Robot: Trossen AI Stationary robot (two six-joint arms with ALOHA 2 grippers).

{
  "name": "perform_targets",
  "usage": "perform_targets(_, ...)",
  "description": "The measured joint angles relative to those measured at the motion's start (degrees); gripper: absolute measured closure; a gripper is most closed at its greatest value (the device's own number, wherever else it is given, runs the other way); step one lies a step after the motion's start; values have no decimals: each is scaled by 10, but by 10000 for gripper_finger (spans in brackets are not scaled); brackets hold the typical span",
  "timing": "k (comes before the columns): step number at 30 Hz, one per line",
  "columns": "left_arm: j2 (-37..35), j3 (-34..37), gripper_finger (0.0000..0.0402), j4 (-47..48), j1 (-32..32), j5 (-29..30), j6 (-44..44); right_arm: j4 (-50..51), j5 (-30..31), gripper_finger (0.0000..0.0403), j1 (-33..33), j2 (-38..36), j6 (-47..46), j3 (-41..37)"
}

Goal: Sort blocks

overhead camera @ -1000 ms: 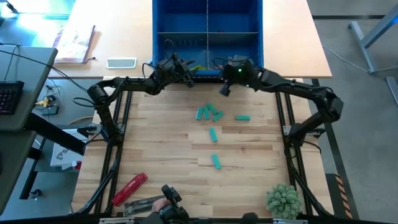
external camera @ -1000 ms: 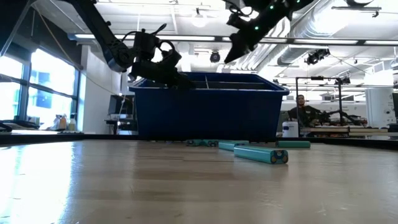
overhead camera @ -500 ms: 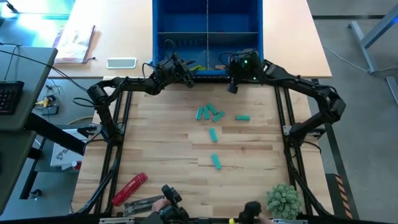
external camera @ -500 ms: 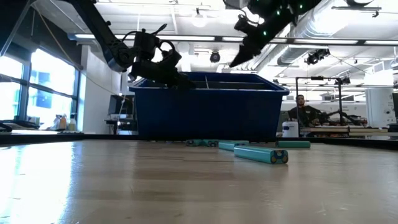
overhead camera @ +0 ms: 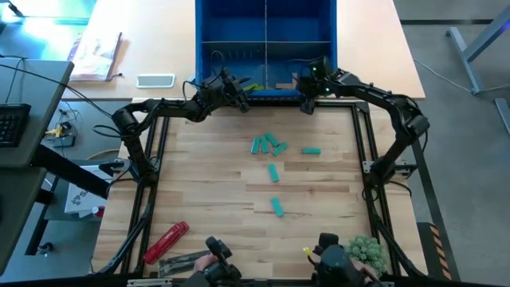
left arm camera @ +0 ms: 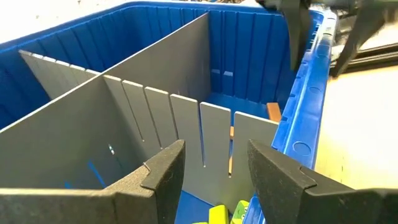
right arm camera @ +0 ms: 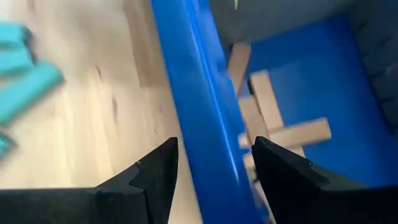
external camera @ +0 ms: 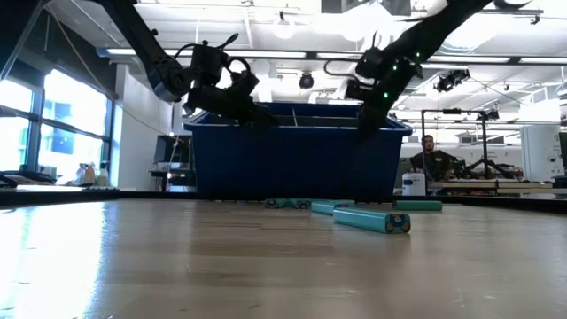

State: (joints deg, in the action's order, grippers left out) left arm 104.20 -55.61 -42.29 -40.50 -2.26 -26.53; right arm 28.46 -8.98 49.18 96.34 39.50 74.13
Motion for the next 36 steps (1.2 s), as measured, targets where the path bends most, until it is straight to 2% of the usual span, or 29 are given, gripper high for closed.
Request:
perform_targets(5,-1,0,245,0,1,12,10,6,50,208,-1,28,37,1)
perform_targets(9,-22,3,245,10,18,41,26,12,58,208,-2,39,45,3)
perform_targets(15,-98,1,245,5,61,38,-12,18,58,208,-1,39,45,3)
perform_targets(18,-143,1,245,66,88,36,3,20,59,208,-1,39,44,3)
perform_targets(20,-173,1,245,126,103,6,23,20,60,208,-1,39,44,2)
perform_targets(26,-194,1,245,338,143,-189,54,14,63,208,-1,39,43,2)
perform_targets(28,-186,1,245,369,158,-197,58,13,70,208,-2,40,40,2)
perform_targets(30,-169,1,245,394,169,-179,76,13,70,208,-1,40,39,1)
perform_targets(33,-134,1,245,397,184,-151,117,13,71,208,-3,40,39,1)
perform_targets(36,-93,1,245,395,194,-152,112,12,81,208,-6,40,38,1)
